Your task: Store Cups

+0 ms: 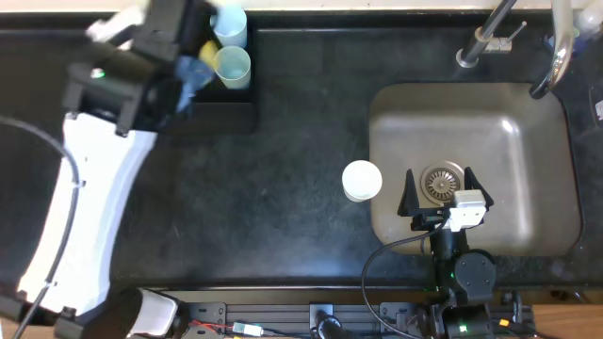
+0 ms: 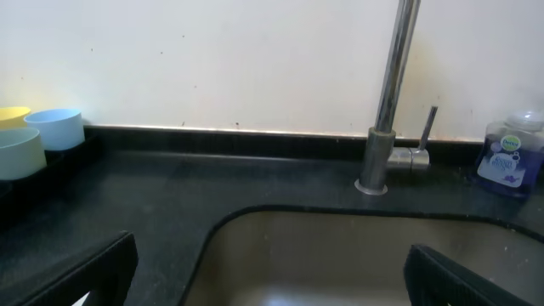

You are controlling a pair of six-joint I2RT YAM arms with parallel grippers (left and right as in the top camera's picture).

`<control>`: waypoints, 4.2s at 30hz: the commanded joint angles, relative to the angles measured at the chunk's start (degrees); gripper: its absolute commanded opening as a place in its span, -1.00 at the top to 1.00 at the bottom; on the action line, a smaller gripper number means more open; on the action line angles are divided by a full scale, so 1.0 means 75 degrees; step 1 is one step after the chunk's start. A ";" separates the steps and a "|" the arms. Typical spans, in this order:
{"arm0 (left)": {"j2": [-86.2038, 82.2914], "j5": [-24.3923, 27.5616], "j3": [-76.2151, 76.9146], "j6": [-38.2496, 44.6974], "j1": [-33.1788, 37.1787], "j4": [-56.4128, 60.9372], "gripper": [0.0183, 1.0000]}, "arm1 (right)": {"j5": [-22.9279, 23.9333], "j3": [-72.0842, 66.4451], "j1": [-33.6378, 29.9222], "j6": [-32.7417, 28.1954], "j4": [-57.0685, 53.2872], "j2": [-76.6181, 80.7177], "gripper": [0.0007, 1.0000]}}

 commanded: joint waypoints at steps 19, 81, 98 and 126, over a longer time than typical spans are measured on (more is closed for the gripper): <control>0.1343 0.1067 -0.2396 -0.3436 0.1233 0.1343 0.97 | 0.0029 -0.0096 0.0012 0.0000 0.0038 -0.0070 -1.00; -0.1443 -0.0114 -0.3034 0.4797 0.1285 0.6604 -0.48 | 0.0029 -0.0096 0.0012 0.0000 0.0038 -0.0070 -1.00; -0.6889 0.2917 -1.0013 0.9425 0.1480 1.1642 -1.00 | 0.0029 -0.0096 0.0012 0.0003 0.0038 -0.0070 -0.99; -1.2485 0.3354 -1.5128 0.9366 0.1920 1.1086 -1.00 | 0.0029 -0.0096 0.0012 0.0000 0.0038 -0.0070 -0.99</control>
